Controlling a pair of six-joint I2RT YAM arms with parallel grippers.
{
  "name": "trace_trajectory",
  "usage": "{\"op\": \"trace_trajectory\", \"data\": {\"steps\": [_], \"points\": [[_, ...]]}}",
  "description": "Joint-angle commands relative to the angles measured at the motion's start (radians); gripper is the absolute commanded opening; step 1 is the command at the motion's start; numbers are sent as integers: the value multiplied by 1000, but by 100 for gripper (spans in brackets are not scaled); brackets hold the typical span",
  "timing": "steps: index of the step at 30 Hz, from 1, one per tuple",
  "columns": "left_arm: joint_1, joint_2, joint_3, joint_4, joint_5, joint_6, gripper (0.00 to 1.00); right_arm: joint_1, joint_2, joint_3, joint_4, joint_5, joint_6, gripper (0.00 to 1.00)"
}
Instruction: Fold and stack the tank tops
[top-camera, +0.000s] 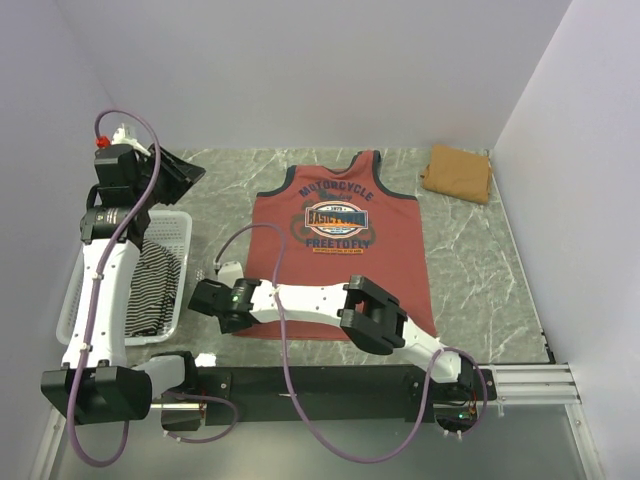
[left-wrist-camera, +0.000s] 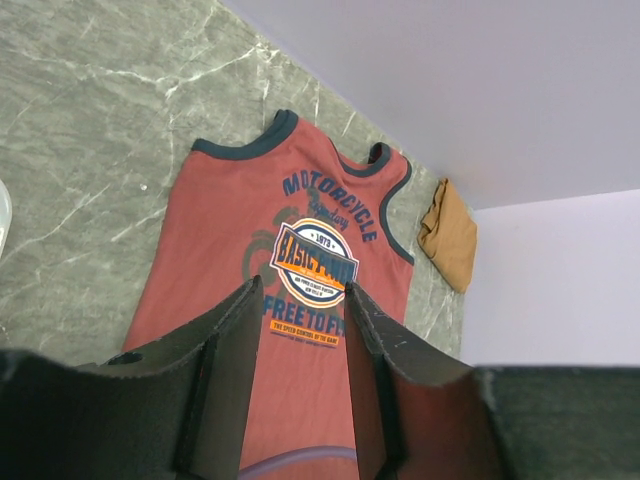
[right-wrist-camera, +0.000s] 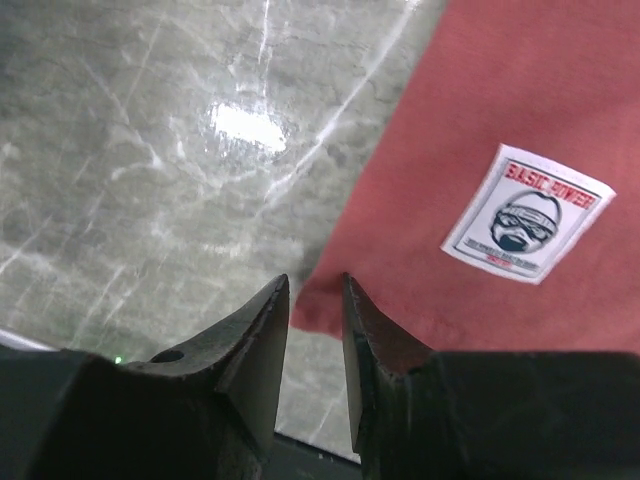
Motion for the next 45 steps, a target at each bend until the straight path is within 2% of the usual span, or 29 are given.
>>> {"op": "trace_trajectory", "data": {"steps": [1, 8, 10, 11, 14, 18, 24, 31, 42, 45], "points": [[4, 5, -13, 58, 23, 13, 43, 12, 37, 49, -18, 16, -11, 36], [4, 37, -36, 79, 22, 9, 43, 15, 55, 36, -27, -15, -15, 35], [4, 50, -54, 87, 12, -1, 43, 16, 40, 4, -35, -27, -17, 27], [4, 62, -65, 100, 8, -5, 43, 15, 25, -20, -22, -40, -18, 13], [3, 102, -122, 151, -1, -30, 42, 10, -86, -179, 62, -87, -33, 0], [-41, 191, -194, 208, -7, -65, 41, -3, -323, -452, 191, -181, -75, 0], [-216, 433, -134, 199, -204, -105, 42, -10, -588, -722, 335, -291, -67, 0], [-275, 674, -51, 191, -300, -120, 41, -20, -713, -793, 369, -327, -38, 0], [-279, 783, 15, 191, -348, -54, 41, -33, -729, -813, 380, -336, -29, 0], [-281, 832, 39, 193, -327, -30, 37, -33, -721, -813, 381, -342, -24, 0]]}}
